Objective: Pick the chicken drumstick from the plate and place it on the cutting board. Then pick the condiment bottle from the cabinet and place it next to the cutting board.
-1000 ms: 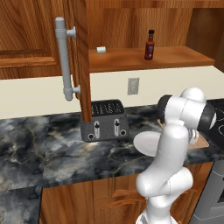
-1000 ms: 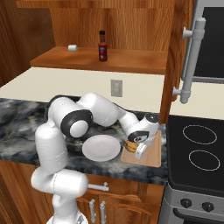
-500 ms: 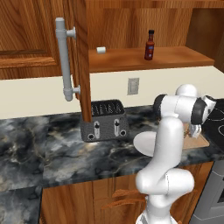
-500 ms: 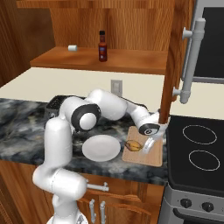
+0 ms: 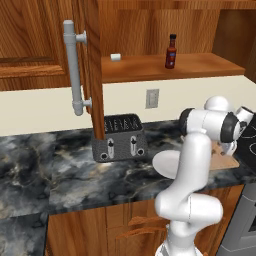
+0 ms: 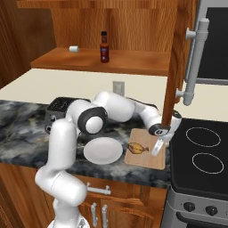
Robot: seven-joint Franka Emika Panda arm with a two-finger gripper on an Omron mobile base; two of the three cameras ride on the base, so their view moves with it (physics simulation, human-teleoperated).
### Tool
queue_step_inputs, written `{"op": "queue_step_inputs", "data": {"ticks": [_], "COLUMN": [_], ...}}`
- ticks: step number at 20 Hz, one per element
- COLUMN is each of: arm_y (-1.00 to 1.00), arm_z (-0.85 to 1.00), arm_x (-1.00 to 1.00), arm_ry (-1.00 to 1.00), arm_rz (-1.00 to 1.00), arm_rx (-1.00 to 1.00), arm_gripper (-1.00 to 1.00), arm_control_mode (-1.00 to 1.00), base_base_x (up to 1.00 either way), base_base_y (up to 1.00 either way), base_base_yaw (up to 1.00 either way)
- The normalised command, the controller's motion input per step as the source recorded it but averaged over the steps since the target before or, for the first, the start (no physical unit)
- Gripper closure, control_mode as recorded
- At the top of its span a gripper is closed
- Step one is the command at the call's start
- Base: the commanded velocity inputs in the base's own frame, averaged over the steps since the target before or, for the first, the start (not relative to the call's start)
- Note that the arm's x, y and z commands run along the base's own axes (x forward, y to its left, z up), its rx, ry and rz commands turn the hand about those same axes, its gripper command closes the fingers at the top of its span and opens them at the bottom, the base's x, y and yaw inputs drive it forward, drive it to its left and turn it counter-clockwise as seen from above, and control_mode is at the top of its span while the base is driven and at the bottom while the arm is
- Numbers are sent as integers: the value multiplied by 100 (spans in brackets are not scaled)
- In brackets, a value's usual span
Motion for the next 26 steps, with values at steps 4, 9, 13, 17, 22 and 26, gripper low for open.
{"op": "queue_step_inputs", "data": {"ticks": [4, 9, 13, 17, 22, 26], "arm_y": [35, 39, 30, 28, 34, 34], "arm_z": [28, 23, 6, 7, 21, 36], "arm_x": [-4, -7, -13, -14, -17, -18], "arm_ry": [-2, -3, -7, -7, -6, -3], "arm_rz": [10, 9, 6, 4, 4, 4], "arm_rx": [0, 0, 0, 0, 0, 0], "arm_gripper": [-100, -100, -100, -100, -100, -100], "arm_control_mode": [-100, -100, -100, -100, -100, -100], "base_base_x": [0, 0, 0, 0, 0, 0], "base_base_y": [0, 0, 0, 0, 0, 0], "base_base_yaw": [0, 0, 0, 0, 0, 0]}}
